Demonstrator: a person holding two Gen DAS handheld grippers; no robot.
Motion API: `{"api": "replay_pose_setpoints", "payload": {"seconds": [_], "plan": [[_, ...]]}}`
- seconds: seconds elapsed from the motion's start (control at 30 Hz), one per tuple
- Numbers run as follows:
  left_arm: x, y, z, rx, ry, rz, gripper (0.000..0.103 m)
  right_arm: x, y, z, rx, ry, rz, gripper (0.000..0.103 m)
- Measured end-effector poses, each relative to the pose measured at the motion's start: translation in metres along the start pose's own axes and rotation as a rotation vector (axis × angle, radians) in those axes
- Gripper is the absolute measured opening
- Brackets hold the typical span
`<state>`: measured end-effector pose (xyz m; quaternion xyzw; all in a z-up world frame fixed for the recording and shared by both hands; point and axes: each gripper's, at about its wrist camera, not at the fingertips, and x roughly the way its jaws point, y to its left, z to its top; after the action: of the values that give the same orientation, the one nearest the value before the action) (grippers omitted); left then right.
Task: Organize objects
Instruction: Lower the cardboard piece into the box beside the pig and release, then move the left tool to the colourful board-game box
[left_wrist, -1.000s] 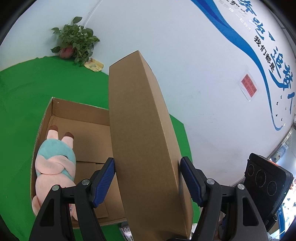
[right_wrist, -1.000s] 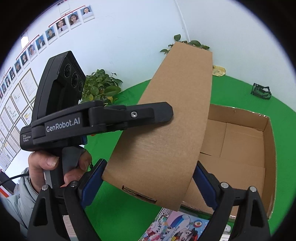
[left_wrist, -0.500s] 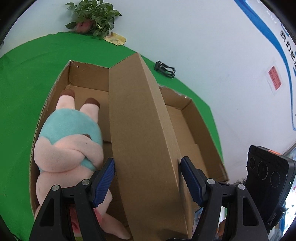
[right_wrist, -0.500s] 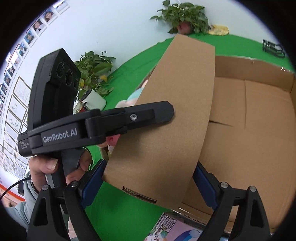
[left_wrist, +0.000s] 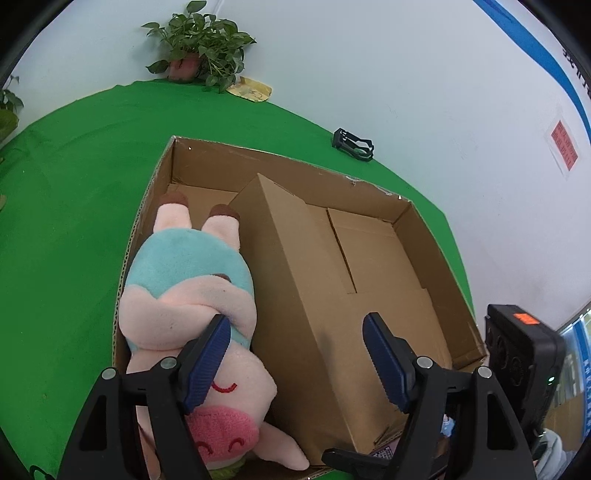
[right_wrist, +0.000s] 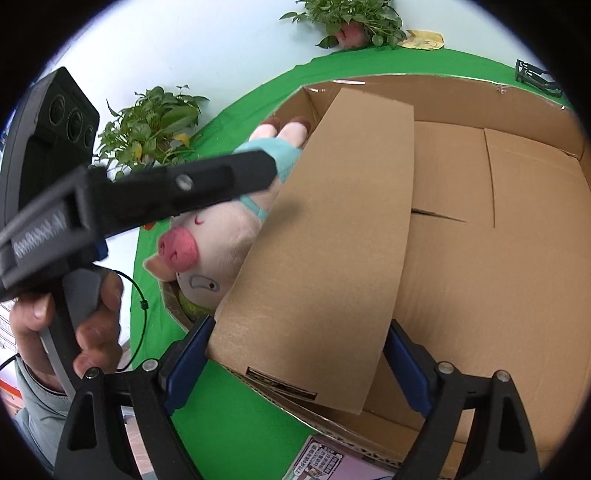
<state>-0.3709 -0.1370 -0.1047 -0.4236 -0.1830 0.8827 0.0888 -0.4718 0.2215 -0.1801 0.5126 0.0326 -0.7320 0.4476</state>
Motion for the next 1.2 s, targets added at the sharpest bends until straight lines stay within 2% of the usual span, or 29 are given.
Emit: {"api": "replay_pose_setpoints", "payload": {"seconds": [0.03, 0.13, 0.23, 0.33, 0.47, 0.57, 0.67, 0.77, 0.83, 1.07, 1.2], "plan": [[0.0, 0.001, 0.0, 0.002, -0.001, 0.0, 0.073, 0.002, 0.005, 0.009, 0.002, 0.009, -0.001, 0.091], [-0.003, -0.004, -0.004, 0.023, -0.007, 0.017, 0.073, 0.007, 0.013, 0.008, -0.011, 0.038, 0.003, 0.091], [-0.011, -0.007, -0.01, 0.032, -0.027, 0.017, 0.073, -0.006, 0.013, -0.001, -0.019, 0.039, 0.072, 0.092], [-0.019, -0.008, -0.017, 0.03, -0.029, -0.028, 0.073, -0.025, -0.001, -0.008, 0.004, 0.019, 0.101, 0.091], [-0.029, -0.023, -0.036, 0.067, -0.012, -0.069, 0.071, -0.045, -0.034, -0.005, 0.098, -0.052, 0.066, 0.091], [-0.032, -0.034, -0.052, 0.089, 0.006, -0.102, 0.071, -0.043, -0.061, 0.008, 0.212, -0.077, 0.076, 0.083], [-0.024, -0.039, -0.064, 0.081, 0.036, -0.103, 0.071, -0.03, -0.058, 0.027, 0.233, -0.087, 0.099, 0.077], [-0.014, -0.038, -0.071, 0.051, 0.063, -0.056, 0.071, -0.001, -0.042, 0.041, 0.234, -0.052, 0.125, 0.065], [-0.008, -0.033, -0.075, 0.021, 0.086, -0.015, 0.071, 0.005, -0.035, 0.038, 0.219, -0.019, 0.123, 0.055], [-0.02, -0.035, -0.087, 0.006, 0.07, -0.03, 0.071, 0.008, -0.027, 0.029, 0.203, 0.019, 0.132, 0.053], [-0.024, -0.042, -0.092, 0.029, 0.073, -0.01, 0.071, 0.008, -0.023, 0.027, 0.176, 0.021, 0.107, 0.053]]}}
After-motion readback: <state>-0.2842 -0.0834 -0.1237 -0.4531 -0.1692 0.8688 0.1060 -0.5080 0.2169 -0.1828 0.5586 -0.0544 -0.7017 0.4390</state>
